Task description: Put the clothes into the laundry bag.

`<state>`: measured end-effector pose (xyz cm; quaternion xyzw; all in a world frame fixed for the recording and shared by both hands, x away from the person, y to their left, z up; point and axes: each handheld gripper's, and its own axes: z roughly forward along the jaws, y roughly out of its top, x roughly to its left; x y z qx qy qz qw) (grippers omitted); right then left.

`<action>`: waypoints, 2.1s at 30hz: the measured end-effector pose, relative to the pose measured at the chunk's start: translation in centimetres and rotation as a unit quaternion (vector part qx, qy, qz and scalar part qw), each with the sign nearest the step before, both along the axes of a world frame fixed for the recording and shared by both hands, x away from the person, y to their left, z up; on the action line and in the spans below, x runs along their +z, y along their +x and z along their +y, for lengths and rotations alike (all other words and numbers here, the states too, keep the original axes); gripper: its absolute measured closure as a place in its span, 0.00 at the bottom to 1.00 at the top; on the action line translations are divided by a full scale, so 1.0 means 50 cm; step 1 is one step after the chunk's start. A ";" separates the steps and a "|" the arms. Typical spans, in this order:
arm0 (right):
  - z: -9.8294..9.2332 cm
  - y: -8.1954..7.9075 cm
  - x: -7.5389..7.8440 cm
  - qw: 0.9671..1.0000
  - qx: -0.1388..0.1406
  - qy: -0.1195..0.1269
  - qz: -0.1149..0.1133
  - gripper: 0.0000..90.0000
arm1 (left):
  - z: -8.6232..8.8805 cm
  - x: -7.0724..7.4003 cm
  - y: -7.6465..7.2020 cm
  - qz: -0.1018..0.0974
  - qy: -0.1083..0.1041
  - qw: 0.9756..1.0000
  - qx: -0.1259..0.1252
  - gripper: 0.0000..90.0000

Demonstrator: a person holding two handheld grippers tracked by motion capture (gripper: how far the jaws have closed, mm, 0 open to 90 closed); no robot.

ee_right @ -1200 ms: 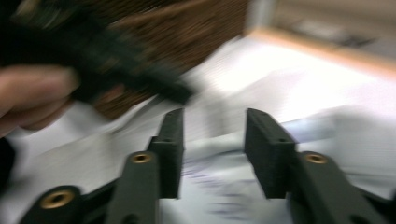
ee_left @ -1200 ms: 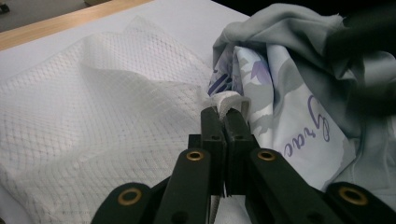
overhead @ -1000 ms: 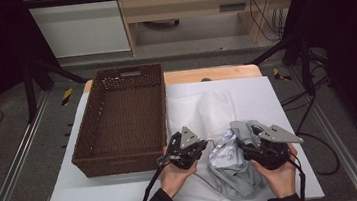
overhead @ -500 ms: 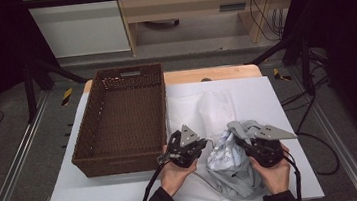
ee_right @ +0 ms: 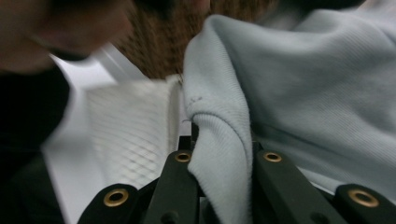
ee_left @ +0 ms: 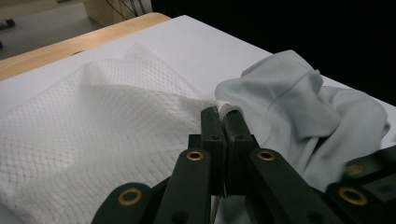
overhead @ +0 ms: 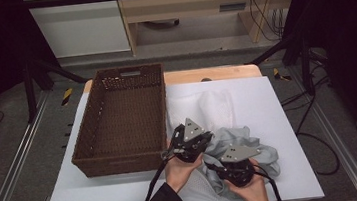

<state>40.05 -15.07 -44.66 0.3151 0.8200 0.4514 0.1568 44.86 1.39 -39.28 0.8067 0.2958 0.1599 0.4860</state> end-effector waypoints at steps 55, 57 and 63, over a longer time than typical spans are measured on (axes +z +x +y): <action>0.007 0.044 0.000 0.997 -0.071 -0.012 0.005 0.84 | 0.009 -0.014 -0.016 0.001 0.017 1.000 0.001 0.99; 0.020 0.054 -0.009 0.996 -0.088 -0.030 0.002 0.84 | 0.009 -0.020 -0.016 0.004 0.022 1.000 0.001 0.99; 0.028 0.081 -0.033 0.991 -0.134 -0.028 -0.006 0.83 | 0.021 -0.042 -0.012 0.014 0.022 1.000 0.006 0.99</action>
